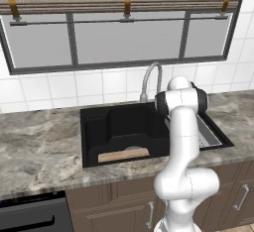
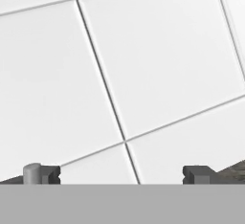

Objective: Turn on the sink faucet with hot water and rinse the cutting board for ten seconds, then turn off the faucet. Push the cutting board to reach the water if necessary.

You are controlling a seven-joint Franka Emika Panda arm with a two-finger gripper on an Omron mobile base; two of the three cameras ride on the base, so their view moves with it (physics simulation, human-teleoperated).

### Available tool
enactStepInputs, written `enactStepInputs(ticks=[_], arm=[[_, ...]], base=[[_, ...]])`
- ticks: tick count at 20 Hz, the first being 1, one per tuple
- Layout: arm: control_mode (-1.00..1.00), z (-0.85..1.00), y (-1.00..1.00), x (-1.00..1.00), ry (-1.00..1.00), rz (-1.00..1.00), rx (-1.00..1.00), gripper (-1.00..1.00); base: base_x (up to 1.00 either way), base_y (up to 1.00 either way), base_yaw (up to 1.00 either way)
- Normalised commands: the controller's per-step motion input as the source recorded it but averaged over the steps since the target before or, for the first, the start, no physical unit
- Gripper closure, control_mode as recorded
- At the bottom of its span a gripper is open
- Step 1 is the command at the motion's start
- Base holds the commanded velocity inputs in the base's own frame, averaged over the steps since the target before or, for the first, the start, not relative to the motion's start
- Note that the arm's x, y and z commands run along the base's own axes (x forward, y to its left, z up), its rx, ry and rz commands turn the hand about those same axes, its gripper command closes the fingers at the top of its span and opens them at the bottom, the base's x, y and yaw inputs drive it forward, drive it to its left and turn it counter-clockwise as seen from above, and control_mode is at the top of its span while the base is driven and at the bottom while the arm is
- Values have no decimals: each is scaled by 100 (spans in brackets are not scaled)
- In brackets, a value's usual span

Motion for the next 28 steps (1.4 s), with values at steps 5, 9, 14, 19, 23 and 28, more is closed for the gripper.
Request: enactStepInputs(ticks=[5, 9, 14, 19, 23, 28], arm=[[-100, -1, -94, -13, 0, 0, 7, -100], [-100, -2, -98, -28, 0, 0, 7, -100], [-100, 0, -73, -33, 2, 0, 4, -100], [-100, 15, -33, -29, 4, 0, 4, -100], [-100, 51, -24, -22, 4, 1, 6, -100], [-100, 59, -21, -19, 3, 0, 6, -100]], base=[[0, 0, 0], [0, 0, 0], [0, 0, 0], [0, 0, 0], [0, 0, 0], [0, 0, 0]])
